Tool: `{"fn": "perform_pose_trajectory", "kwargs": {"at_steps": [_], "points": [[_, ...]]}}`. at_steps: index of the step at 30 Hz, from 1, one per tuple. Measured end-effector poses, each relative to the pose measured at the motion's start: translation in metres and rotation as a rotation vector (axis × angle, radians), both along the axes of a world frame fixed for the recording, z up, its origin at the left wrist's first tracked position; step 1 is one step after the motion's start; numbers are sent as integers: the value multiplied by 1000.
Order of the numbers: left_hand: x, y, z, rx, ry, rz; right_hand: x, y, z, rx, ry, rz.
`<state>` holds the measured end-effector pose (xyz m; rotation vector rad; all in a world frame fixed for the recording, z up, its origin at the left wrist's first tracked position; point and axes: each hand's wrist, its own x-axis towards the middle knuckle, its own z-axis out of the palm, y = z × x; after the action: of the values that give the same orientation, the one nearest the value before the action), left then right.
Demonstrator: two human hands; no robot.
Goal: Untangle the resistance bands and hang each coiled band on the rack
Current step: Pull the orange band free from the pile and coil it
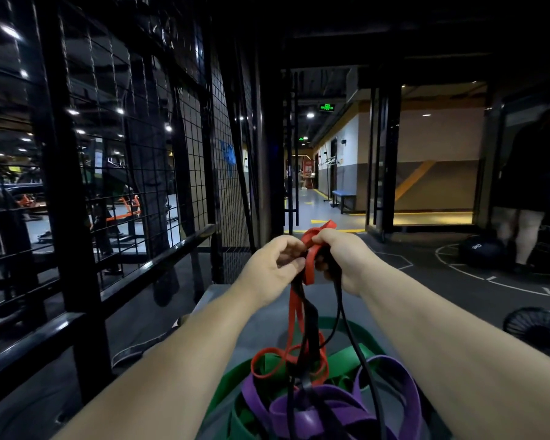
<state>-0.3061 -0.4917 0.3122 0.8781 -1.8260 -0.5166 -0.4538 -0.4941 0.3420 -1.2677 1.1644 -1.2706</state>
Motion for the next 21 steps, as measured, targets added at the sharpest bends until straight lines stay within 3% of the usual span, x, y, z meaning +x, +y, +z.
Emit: {"fn": "perform_pose_trajectory", "kwargs": {"at_steps": [7,13,17,21], "points": [[-2,-1,-4,253,37,-35,0,-4,-10,-16,-50,44],[-2,-4,-1,308,-115,73,-1,-3,-14,-8,-10,26],[1,0,1,446,-82,-73,2,-2,-18,-18,70,-12],[-2,1,-2,368,-160,-43,-2,-4,-21,-56,115,-25]]}}
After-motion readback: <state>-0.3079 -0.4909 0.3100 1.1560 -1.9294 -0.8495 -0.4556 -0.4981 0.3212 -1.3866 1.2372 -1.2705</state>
